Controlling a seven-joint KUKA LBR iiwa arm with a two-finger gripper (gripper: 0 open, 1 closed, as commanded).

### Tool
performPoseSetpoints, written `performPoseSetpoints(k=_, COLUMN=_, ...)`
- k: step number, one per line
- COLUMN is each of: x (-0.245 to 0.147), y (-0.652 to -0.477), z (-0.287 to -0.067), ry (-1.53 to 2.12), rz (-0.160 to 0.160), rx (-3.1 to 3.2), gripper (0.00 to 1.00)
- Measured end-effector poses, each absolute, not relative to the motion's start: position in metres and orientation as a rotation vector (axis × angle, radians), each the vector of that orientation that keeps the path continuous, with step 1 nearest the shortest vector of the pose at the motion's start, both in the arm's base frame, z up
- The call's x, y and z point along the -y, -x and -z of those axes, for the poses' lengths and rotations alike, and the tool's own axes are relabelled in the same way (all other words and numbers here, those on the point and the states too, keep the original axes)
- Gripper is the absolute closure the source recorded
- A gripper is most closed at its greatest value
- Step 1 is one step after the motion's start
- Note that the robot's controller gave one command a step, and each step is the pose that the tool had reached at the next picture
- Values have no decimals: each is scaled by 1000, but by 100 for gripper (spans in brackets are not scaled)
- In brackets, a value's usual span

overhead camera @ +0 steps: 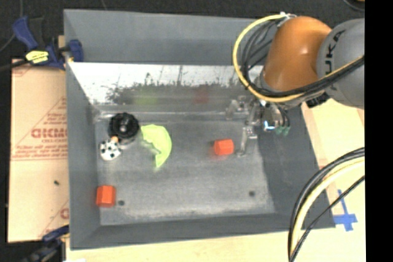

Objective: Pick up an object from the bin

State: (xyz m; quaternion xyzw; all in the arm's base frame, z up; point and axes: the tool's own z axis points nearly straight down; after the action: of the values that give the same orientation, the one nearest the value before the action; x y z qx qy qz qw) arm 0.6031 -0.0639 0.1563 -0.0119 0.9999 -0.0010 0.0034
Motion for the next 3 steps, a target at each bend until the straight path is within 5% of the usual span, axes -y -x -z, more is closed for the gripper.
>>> performPoseSetpoints(k=1, x=66, y=-590, z=-100, ry=-292, rz=4, rx=-3122, gripper=0)
performPoseSetpoints(k=2, x=64, y=-609, z=-71, ry=149, rz=7, rx=-3124, gripper=0)
performPoseSetpoints(k=3, x=66, y=-587, z=-71, ry=-530, rz=3, rx=-3086, gripper=100)
